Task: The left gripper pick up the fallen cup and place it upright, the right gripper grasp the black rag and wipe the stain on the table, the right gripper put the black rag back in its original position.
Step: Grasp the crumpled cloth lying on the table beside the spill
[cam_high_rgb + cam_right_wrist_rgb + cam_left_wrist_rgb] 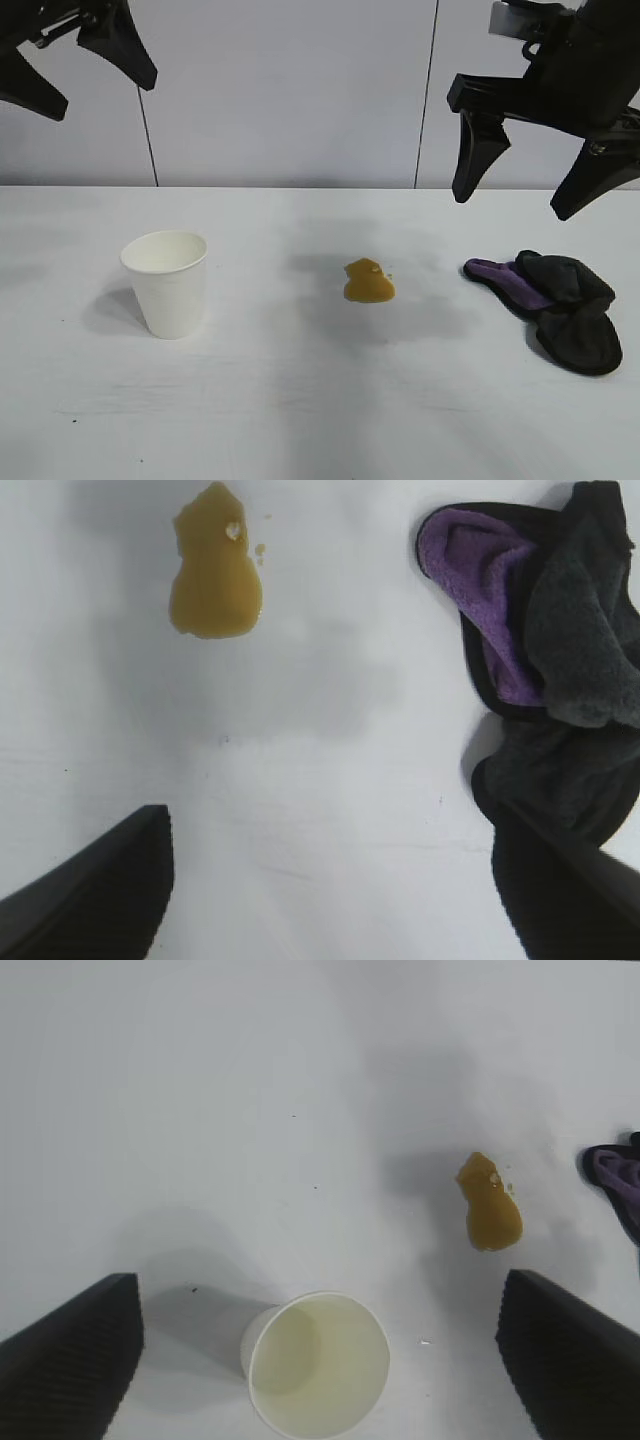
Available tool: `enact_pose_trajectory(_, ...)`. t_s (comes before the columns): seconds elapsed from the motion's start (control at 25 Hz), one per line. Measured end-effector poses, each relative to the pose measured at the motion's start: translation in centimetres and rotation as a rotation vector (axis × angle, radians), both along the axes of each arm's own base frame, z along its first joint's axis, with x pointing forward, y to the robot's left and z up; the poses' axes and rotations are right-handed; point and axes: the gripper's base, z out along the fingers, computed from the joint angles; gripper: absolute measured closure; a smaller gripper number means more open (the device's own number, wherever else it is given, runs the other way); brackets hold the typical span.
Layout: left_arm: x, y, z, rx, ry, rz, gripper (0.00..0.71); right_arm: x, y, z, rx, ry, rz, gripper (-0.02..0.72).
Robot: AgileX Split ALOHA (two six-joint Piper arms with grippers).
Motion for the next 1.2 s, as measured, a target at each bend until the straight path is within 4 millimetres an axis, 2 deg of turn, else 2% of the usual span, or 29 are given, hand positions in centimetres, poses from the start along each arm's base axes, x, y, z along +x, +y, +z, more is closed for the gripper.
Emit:
enact_pose_trajectory(0.16,-0.4,-2.0,-1.2,-0.029,0.074,-0.054,0.016,0.1,0.0,0.0,0.003,-0.008,0.002,0.102)
enact_pose_trajectory(0.28,-0.4,-2.8,-1.8,-0.044,0.099,-0.064,0.016,0.1,0.1,0.1,0.009,-0.014,-0.001,0.102)
enact_pose_trajectory(0.96,-0.2,-3.1,-1.9,-0.093,0.118,-0.046,0.016,0.7,-0.1,0.2,-0.008,-0.074,-0.017,0.102)
enact_pose_trajectory(1.08,-0.3,-3.0,-1.9,-0.089,0.118,-0.047,0.016,1.4,-0.9,-1.1,-0.096,-0.057,-0.036,0.102)
enact_pose_trajectory(1.2,-0.3,-3.0,-1.9,-0.088,0.118,-0.048,0.016,2.5,-2.2,-3.5,-0.162,-0.004,-0.063,0.102)
